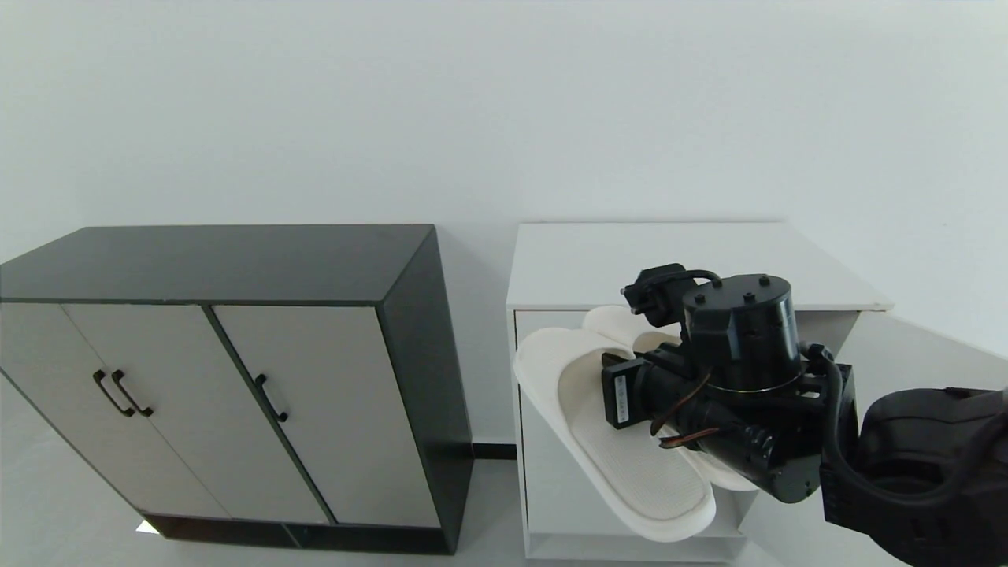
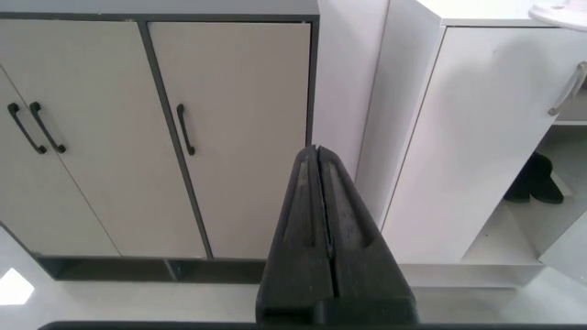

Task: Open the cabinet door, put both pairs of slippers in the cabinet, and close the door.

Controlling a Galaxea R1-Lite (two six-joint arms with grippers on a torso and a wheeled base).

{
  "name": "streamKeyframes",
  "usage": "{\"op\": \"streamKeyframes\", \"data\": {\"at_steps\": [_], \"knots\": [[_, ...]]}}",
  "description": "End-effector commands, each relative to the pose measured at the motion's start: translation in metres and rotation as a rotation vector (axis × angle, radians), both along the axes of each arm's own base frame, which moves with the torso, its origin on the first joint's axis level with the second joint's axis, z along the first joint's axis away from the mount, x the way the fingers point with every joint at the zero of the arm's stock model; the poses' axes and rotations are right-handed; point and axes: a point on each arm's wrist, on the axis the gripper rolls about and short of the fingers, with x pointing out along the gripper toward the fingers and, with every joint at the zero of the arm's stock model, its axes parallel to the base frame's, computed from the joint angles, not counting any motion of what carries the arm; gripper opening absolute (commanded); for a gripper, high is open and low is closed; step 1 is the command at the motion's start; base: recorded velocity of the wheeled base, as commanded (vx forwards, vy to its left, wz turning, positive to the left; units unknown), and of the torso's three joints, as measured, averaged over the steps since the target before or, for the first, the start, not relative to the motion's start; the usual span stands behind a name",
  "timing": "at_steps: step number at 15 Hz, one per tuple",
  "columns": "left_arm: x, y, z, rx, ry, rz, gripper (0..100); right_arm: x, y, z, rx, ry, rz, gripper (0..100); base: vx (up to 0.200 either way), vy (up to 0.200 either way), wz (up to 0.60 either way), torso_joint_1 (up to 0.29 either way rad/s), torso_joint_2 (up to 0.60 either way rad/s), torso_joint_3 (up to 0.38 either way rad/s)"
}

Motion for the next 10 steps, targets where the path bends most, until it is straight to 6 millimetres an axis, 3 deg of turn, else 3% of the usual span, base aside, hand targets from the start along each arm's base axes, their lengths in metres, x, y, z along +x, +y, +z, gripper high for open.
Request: {"op": "streamKeyframes", "data": {"at_steps": [1, 7, 10], "knots": [[0.0, 0.0, 0.0, 0.0, 0.0, 0.001, 0, -0.0001, -0.0002, -0.0009, -0.002, 0.002, 0.0, 0, 0.0, 0.0, 0.0, 0.0, 0.0, 0.0], [0.0, 0.0, 0.0, 0.0, 0.0, 0.001, 0, 0.0, -0.0001, -0.0018, -0.006, 0.003, 0.0, 0, 0.0, 0.0, 0.0, 0.0, 0.0, 0.0], [0.0, 0.0, 0.0, 0.0, 0.0, 0.002, 0, 0.0, -0.0001, -0.0018, -0.006, 0.003, 0.0, 0, 0.0, -0.2, 0.0, -0.002, 0.0, 0.004]]}}
